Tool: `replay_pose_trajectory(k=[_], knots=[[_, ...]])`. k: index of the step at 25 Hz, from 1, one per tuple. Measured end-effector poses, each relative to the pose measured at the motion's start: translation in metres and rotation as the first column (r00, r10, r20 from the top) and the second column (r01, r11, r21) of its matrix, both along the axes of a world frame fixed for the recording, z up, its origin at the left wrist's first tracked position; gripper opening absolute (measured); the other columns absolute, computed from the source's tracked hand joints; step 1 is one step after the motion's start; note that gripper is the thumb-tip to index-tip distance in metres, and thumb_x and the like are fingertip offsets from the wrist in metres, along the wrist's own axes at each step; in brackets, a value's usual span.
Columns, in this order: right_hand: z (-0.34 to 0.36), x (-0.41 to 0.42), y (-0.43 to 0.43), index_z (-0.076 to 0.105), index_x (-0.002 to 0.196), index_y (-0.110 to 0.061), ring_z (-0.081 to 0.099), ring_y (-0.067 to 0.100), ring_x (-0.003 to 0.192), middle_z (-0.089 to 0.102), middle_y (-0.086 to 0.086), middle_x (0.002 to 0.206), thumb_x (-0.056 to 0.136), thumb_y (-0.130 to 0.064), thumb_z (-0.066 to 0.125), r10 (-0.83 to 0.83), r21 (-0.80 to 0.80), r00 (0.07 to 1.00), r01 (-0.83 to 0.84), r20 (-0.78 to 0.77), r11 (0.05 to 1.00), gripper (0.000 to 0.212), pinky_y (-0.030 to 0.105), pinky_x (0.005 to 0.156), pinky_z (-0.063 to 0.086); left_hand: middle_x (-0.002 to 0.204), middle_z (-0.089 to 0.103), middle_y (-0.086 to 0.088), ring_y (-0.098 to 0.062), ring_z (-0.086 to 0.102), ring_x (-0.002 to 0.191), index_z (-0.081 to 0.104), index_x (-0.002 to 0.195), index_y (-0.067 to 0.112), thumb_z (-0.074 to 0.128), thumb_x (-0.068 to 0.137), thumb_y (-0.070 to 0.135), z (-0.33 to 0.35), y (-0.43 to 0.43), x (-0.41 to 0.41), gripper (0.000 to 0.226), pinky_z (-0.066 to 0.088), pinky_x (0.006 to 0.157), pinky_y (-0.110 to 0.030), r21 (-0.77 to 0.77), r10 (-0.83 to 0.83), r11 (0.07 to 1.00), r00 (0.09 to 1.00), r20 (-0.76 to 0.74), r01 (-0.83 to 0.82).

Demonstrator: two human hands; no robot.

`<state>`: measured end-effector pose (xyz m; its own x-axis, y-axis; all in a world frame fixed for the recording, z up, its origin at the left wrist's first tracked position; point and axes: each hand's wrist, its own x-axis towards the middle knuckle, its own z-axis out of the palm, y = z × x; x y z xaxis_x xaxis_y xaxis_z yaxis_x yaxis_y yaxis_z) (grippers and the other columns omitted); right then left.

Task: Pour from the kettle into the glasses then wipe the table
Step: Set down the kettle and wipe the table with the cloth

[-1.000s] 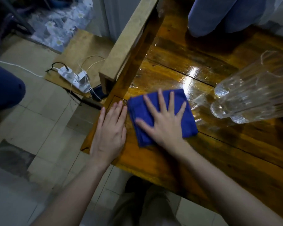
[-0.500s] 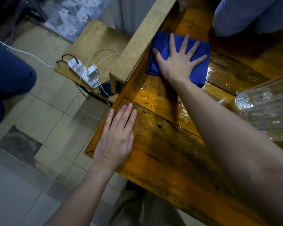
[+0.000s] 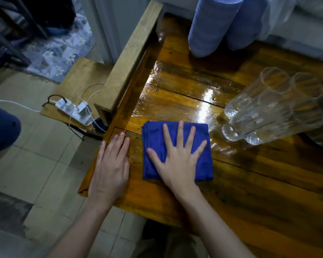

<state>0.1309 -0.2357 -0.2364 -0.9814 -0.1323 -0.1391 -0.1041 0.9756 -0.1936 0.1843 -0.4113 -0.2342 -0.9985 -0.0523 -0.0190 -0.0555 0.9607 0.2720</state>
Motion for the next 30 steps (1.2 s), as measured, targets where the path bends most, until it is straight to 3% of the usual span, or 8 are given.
replay_pose_trajectory(k=[4, 9, 13, 20, 30], knots=[[0.005, 0.021, 0.013, -0.002, 0.154, -0.040, -0.013, 0.044, 0.148, -0.015, 0.012, 0.164, 0.082, -0.084, 0.015, -0.013, 0.032, 0.997, 0.010, 0.075, 0.999, 0.087, 0.075, 0.110, -0.004, 0.157, 0.027, -0.007, -0.019, 0.022, 0.146, 0.030, 0.148, 0.010, 0.025, 0.096, 0.024, 0.000, 0.000, 0.000, 0.053, 0.012, 0.121, -0.044, -0.016, 0.007, 1.000, 1.000, -0.012, -0.007], [0.002, 0.014, 0.037, 0.005, 0.155, -0.039, -0.015, 0.034, 0.150, -0.011, 0.008, 0.165, 0.082, -0.085, 0.024, 0.231, 0.000, 0.972, -0.231, 0.035, 0.973, 0.089, 0.069, 0.115, -0.002, 0.157, 0.028, -0.008, -0.020, 0.023, 0.146, 0.030, 0.148, 0.010, 0.026, 0.096, 0.023, 0.000, 0.001, -0.001, 0.053, 0.015, 0.121, -0.046, 0.007, 0.010, 1.000, 1.000, -0.012, -0.010], [-0.004, -0.043, 0.020, 0.008, 0.155, -0.039, -0.012, 0.035, 0.150, -0.008, 0.008, 0.166, 0.080, -0.086, 0.022, 0.057, -0.010, 0.998, -0.057, 0.015, 0.998, 0.090, 0.070, 0.113, -0.008, 0.156, 0.029, -0.008, -0.021, 0.024, 0.146, 0.031, 0.147, 0.009, 0.027, 0.096, 0.022, 0.000, -0.001, -0.003, 0.053, 0.013, 0.121, -0.046, 0.034, 0.008, 0.999, 1.000, -0.007, -0.008], [-0.011, -0.173, 0.014, 0.006, 0.155, -0.038, -0.013, 0.038, 0.149, -0.007, 0.011, 0.165, 0.078, -0.088, 0.018, -0.074, 0.002, 0.997, 0.074, -0.010, 0.997, 0.093, 0.070, 0.113, -0.008, 0.158, 0.026, -0.005, -0.018, 0.021, 0.147, 0.030, 0.148, 0.011, 0.030, 0.096, 0.021, 0.002, -0.001, -0.003, 0.053, 0.015, 0.120, -0.047, 0.063, 0.021, 0.998, 0.999, 0.029, -0.023], [-0.008, -0.198, 0.006, 0.007, 0.156, -0.034, -0.009, 0.040, 0.149, -0.001, 0.014, 0.165, 0.078, -0.088, 0.015, -0.094, 0.033, 0.995, 0.095, -0.023, 0.995, 0.095, 0.071, 0.112, -0.007, 0.159, 0.023, -0.003, -0.014, 0.016, 0.148, 0.027, 0.149, 0.013, 0.034, 0.096, 0.020, 0.002, -0.001, -0.003, 0.054, 0.014, 0.121, -0.044, 0.061, 0.012, 0.998, 1.000, 0.017, -0.013]])
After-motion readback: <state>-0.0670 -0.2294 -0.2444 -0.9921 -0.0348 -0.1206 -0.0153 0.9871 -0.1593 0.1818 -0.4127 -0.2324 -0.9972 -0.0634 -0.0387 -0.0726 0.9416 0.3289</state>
